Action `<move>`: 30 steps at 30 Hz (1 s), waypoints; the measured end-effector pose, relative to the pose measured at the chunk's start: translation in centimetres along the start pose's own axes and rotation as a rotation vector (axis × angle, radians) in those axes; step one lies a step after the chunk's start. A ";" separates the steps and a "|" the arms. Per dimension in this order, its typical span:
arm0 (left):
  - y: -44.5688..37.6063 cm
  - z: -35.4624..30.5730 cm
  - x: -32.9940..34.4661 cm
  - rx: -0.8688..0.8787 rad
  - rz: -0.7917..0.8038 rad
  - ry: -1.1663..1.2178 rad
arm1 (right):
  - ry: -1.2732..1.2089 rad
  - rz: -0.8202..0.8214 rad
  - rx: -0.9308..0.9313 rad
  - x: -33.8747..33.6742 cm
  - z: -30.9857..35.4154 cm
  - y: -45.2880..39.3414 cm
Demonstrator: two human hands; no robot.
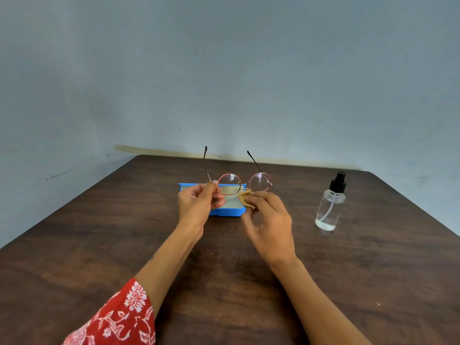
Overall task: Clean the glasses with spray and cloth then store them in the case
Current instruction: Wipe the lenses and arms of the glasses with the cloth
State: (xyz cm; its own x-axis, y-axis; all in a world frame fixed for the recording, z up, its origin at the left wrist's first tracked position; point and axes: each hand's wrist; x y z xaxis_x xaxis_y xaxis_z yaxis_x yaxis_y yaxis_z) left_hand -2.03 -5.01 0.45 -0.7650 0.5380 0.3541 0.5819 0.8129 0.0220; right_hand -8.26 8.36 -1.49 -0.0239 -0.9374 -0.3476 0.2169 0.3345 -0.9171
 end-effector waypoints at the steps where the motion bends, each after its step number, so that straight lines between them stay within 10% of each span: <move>1: 0.1 0.0 -0.1 0.024 0.000 -0.035 | -0.031 -0.059 0.067 -0.3 -0.3 0.0; 10: 2.8 0.3 -1.9 0.439 0.007 -0.505 | -0.438 -0.387 1.205 -1.4 -4.1 0.0; 30: 3.1 1.2 -2.1 0.678 0.104 -0.693 | -0.925 -0.333 1.288 -1.6 -4.2 -0.9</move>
State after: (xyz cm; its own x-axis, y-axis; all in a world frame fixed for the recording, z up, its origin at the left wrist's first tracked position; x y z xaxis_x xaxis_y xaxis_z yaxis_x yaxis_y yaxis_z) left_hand 1.04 -3.29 -1.35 -0.8375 0.4504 -0.3095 0.5398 0.5930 -0.5975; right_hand -12.48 9.95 -0.87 0.2268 -0.8418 0.4898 0.9648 0.2628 0.0049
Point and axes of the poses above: each hand's wrist, its own y-axis away from the middle knuckle, its own x-axis out of the palm, z = x × y, and after that the axes turned 9 degrees about -x, right-handed
